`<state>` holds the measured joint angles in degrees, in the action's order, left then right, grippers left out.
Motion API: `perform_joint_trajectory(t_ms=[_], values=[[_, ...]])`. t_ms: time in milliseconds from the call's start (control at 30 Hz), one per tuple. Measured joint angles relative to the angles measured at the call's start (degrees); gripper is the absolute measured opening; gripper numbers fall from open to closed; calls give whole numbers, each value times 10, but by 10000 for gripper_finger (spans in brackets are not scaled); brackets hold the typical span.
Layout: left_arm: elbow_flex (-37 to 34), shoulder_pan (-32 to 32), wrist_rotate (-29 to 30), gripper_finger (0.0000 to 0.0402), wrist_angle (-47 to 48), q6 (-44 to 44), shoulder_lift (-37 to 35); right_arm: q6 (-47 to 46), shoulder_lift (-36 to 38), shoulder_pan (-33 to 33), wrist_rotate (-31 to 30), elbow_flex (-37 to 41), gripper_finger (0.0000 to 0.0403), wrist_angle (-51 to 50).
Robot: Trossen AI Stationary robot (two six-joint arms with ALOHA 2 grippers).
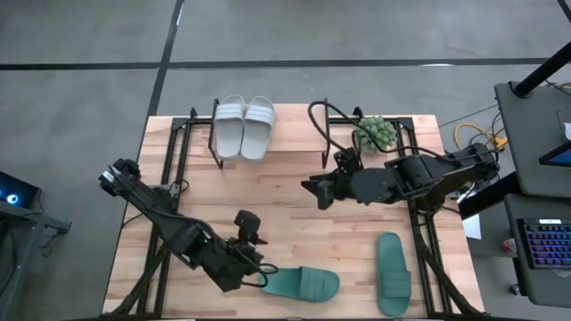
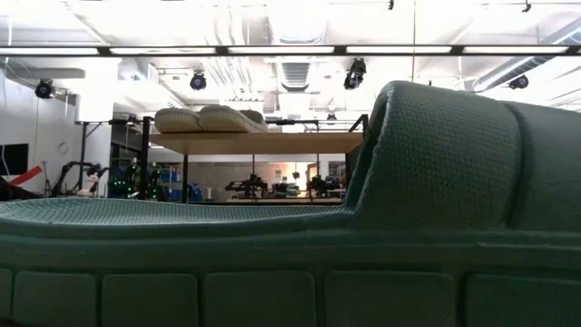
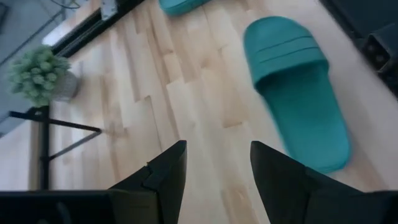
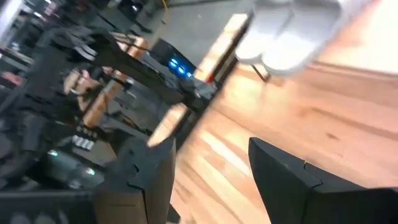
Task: Pick and place slides into the shelf
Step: Put the left green slipper on the shelf
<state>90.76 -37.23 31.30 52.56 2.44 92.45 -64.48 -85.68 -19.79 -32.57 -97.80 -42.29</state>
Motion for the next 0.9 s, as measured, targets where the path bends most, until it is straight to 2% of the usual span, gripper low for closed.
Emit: perform_joint_trajectory(t_ms=[367,700,900], values=[[-1,0,82,163,19,2,-28,-53,0,-25,57,45,194,-25],[-3,0,86,163,20,2,-23,-131,0,-71,58,101,194,-25],[-3,0,95,163,19,2,-23,-163,0,-92,56,102,194,-21]])
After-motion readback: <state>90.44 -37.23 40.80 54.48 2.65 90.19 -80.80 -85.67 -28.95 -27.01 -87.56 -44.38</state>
